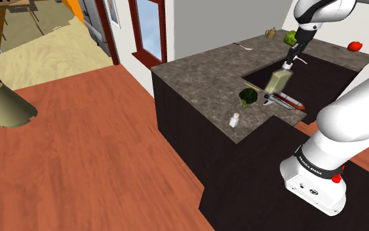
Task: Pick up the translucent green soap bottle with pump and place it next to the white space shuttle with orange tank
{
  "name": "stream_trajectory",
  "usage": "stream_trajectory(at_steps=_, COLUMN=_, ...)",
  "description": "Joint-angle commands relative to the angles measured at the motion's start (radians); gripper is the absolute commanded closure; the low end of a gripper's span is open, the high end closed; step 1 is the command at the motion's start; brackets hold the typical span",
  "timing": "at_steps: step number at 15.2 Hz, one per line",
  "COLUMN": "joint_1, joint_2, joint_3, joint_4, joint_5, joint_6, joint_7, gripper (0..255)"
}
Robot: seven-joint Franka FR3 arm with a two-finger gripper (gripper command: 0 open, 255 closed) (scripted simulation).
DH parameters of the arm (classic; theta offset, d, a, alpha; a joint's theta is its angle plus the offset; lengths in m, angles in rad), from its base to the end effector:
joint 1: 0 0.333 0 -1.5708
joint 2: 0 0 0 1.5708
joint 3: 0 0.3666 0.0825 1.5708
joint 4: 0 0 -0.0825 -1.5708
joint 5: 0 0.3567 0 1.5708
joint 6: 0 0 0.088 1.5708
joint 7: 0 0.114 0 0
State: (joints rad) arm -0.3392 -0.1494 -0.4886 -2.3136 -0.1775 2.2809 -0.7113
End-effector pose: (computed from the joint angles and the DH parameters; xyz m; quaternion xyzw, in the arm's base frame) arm 0.3105 -0.3560 0.4653 0.9981 -0.0032 0.0126 0.0610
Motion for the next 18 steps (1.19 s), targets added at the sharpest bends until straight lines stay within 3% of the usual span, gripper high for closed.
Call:
stream_trajectory(at_steps=1, joint_1=-0.001, joint_2=0.014, joint_3=-0.005, joint_4=-0.018, joint_5=0.004, joint_6=0.033, joint_7=-0.004, gripper=255)
stream_trajectory(at_steps=18, joint_1=0.002, joint_2=0.188, joint_3=-0.02, joint_4=-0.105, joint_5=0.098, joint_6=0.278, joint_7=-0.063, gripper=255)
